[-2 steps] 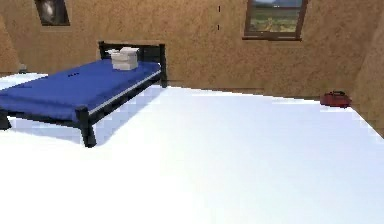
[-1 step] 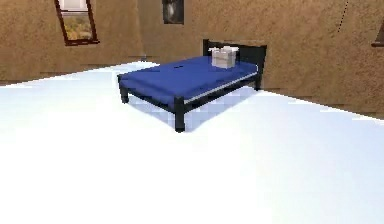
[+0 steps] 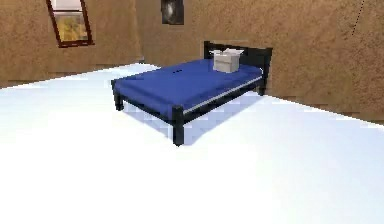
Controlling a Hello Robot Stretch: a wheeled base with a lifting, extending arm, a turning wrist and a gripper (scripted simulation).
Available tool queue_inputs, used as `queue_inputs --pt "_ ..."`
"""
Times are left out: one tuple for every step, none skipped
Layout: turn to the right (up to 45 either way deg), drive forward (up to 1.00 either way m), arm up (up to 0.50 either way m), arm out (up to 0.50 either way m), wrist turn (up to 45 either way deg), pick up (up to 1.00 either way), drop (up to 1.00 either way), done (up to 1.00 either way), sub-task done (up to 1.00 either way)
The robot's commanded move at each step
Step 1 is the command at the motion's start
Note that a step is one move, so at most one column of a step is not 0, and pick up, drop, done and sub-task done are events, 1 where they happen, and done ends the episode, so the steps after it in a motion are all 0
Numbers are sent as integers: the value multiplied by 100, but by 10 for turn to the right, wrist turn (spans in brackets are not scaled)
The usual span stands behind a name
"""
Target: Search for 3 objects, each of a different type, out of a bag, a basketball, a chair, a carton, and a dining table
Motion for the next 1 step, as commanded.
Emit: queue_inputs --pt "450 0 0 0 0 0 0 0 0"
